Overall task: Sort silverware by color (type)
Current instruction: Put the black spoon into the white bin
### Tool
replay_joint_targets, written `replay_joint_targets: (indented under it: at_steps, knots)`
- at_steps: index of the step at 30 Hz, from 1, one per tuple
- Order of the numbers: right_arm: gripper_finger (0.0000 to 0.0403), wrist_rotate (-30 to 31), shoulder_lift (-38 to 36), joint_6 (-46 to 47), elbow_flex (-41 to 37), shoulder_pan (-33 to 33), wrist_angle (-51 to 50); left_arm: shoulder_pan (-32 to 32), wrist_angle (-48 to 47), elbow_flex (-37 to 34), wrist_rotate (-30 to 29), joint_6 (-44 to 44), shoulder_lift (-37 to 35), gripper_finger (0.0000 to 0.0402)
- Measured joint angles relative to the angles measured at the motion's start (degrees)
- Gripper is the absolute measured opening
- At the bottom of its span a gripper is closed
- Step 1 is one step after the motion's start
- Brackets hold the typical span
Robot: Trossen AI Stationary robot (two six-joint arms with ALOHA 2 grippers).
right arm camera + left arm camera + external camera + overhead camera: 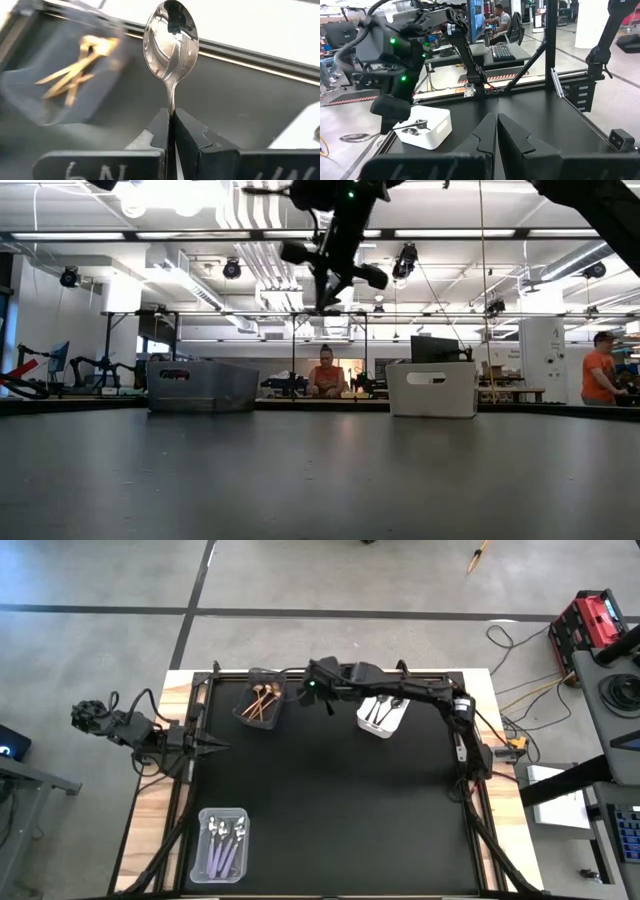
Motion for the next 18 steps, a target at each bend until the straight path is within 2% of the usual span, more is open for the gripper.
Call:
replay_joint_targets:
  at_steps: [5, 13, 18]
  knots:
    - [0.0012, 0.23, 0.00, 3.44, 0.00, -2.97, -6.38, 0.00, -0.65, 0.00, 0.02, 0.00, -0.68, 0.0000]
    - [0.0012, 0.30, -0.32, 5.41, -0.01, -5.45, -10.95, 0.01, -0.66, -0.10, 0.02, 0.00, -1.22, 0.0000]
    - [0.0012, 3.59, -1.10, 8.46, -0.05, -6.43, -15.85, 0.01, -0.77, -0.24, 0.00, 0.00, -1.38, 0.0000]
